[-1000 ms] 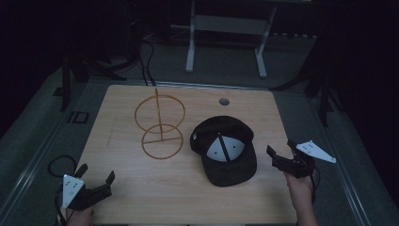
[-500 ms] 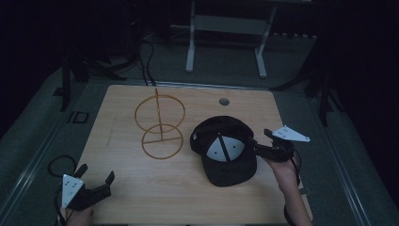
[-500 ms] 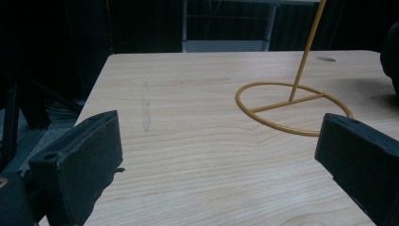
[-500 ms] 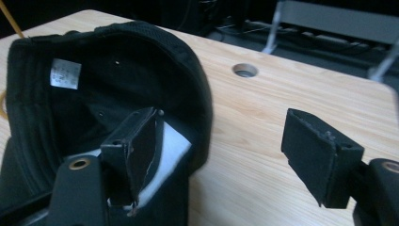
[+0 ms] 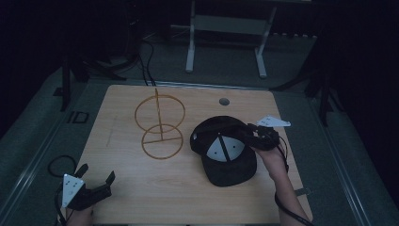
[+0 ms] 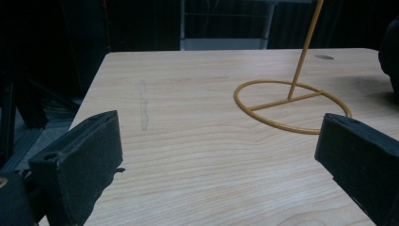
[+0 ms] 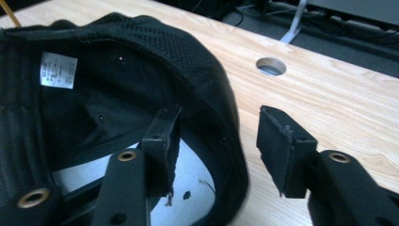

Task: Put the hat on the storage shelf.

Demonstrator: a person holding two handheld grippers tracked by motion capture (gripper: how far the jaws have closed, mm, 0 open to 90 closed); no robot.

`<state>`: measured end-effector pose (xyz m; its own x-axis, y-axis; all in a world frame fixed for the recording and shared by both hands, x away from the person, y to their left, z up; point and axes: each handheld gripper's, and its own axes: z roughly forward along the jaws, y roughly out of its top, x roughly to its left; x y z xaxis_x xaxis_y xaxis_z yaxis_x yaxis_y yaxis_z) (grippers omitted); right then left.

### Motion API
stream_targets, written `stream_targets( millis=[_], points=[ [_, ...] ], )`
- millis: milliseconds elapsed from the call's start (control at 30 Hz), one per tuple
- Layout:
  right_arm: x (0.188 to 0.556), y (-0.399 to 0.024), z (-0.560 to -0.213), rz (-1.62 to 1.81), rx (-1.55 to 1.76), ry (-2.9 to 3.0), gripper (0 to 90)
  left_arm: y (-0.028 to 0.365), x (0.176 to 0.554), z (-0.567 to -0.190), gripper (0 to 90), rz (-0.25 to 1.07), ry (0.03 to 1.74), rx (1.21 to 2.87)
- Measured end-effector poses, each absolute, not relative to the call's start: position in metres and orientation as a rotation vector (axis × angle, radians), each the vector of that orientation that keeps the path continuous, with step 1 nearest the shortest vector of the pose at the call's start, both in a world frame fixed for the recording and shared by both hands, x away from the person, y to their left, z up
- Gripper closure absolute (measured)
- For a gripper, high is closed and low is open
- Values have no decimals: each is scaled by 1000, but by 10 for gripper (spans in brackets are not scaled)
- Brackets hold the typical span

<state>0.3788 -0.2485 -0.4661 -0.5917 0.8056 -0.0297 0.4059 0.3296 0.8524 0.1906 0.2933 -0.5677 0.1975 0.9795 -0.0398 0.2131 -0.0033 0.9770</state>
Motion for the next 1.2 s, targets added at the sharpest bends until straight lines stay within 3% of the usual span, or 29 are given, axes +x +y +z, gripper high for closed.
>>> stream_targets(
  millis=[300,400,567,867,1200],
  points=[
    [395,-228,-469,1037,1009,2256,532,294,189,-568,17,930,1213,1441],
    [397,-223,-473,954,984,2258,619,294,189,-568,17,929,1214,1441],
    [398,-219,-476,866,980,2260,878,294,188,-568,17,927,1214,1445],
    [393,-217,-466,964,992,2278,889,294,187,-568,17,934,1220,1439],
    [380,-215,-425,1100,941,2217,890,286,187,-565,17,923,1198,1465]
  ],
)
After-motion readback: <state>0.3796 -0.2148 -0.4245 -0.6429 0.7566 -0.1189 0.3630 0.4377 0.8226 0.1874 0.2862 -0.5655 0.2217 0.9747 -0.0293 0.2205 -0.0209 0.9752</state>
